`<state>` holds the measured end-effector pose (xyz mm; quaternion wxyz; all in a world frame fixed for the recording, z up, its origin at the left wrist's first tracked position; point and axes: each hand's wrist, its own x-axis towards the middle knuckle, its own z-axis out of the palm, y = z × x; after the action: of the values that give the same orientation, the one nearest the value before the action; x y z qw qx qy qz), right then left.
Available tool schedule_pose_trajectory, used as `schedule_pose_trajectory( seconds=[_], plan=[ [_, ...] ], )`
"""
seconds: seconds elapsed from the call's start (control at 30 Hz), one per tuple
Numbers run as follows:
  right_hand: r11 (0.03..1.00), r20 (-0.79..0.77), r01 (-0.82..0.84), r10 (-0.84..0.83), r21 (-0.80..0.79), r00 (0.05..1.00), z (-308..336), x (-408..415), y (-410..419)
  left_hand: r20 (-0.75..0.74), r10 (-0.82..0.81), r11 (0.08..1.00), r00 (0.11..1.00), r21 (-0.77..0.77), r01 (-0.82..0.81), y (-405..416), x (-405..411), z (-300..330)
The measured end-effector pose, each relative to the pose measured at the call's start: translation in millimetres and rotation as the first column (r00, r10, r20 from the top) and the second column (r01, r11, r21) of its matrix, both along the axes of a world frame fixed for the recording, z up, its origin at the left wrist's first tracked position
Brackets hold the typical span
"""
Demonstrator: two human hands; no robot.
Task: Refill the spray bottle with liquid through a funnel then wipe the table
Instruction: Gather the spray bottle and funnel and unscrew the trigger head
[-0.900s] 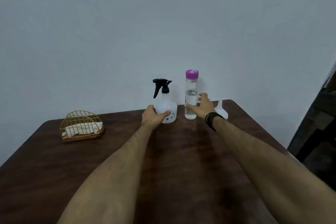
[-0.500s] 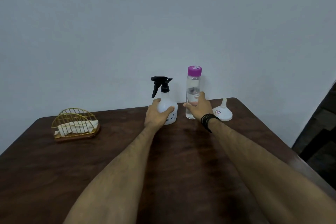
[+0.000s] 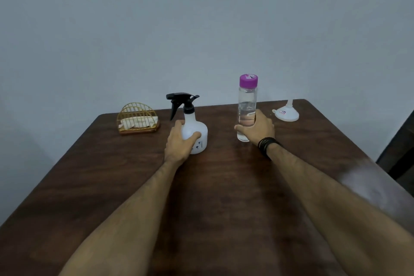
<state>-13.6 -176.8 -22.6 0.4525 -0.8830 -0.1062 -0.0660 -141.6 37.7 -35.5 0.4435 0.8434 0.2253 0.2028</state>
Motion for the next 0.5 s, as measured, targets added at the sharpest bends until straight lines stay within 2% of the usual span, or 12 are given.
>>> schedule_pose_trajectory(
  seconds=[0.2, 0.5],
  plan=[
    [0.999, 0.030, -0.036, 0.035, 0.026, 0.999, -3, -51, -3, 0.047, 0.017, 1.000, 0.999, -0.021, -0.016, -12, -43, -1],
    [0.998, 0.061, -0.039, 0.036, 0.053, 0.998, -9, -95, -12, 0.111, 0.065, 0.997, 0.992, -0.048, -0.060, -27, -65, -8]
  ],
)
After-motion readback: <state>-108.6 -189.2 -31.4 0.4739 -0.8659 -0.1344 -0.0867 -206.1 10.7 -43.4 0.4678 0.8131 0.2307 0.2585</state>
